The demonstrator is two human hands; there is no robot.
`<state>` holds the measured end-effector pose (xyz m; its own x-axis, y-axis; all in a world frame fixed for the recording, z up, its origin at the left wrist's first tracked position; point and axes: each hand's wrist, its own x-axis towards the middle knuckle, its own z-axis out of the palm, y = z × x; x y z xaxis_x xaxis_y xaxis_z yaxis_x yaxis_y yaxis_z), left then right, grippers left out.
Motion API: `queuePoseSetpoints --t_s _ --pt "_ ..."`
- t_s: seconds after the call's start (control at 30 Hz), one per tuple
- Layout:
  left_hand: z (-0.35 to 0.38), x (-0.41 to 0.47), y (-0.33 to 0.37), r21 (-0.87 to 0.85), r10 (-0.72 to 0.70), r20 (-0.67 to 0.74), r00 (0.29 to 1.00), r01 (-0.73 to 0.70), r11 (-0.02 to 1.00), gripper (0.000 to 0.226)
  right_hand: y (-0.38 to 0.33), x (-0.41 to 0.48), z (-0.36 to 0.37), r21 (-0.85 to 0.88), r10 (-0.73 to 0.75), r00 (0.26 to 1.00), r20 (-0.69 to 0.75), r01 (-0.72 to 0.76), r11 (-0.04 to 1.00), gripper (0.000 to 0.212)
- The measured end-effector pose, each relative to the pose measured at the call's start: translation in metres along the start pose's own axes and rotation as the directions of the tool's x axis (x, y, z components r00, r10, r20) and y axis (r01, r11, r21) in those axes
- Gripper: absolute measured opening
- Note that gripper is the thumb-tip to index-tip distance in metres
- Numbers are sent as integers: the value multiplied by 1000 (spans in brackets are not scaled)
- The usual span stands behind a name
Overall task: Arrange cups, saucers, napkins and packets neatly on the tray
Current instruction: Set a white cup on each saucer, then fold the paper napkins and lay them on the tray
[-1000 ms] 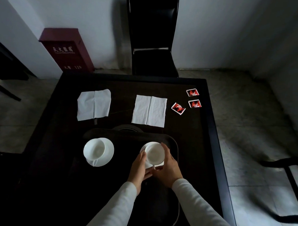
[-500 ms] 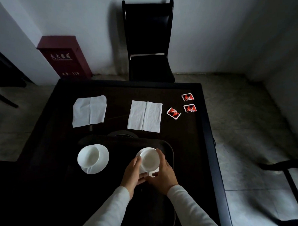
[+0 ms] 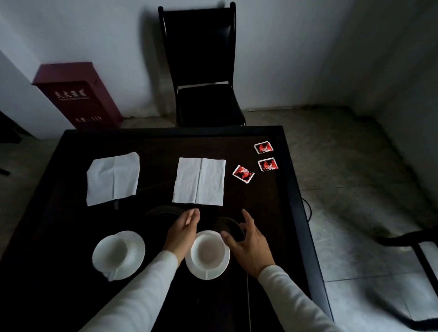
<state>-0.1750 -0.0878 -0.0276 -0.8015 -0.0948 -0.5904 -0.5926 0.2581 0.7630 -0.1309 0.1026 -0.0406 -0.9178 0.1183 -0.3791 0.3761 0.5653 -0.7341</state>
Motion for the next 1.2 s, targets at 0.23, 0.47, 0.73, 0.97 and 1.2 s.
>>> queuePoseSetpoints --t_s 0.23,0.47,0.73,0.97,1.2 --pt "7 48 36 139 97 14 995 -98 985 47 -6 56 -16 -97 33 999 -19 -35 995 83" --pt "2 94 37 306 118 42 992 -125 944 48 -23 116 12 -101 118 993 -27 -120 988 67" --pt "13 133 33 345 106 93 990 -132 929 46 -50 170 44 119 304 948 -91 -293 949 54" --pt "2 150 31 200 98 61 993 -108 974 35 -62 195 50 272 443 892 -87 -407 872 27" --pt "-20 157 30 -15 44 -138 989 -46 999 21 -94 196 77 284 269 958 -94 -233 930 22"
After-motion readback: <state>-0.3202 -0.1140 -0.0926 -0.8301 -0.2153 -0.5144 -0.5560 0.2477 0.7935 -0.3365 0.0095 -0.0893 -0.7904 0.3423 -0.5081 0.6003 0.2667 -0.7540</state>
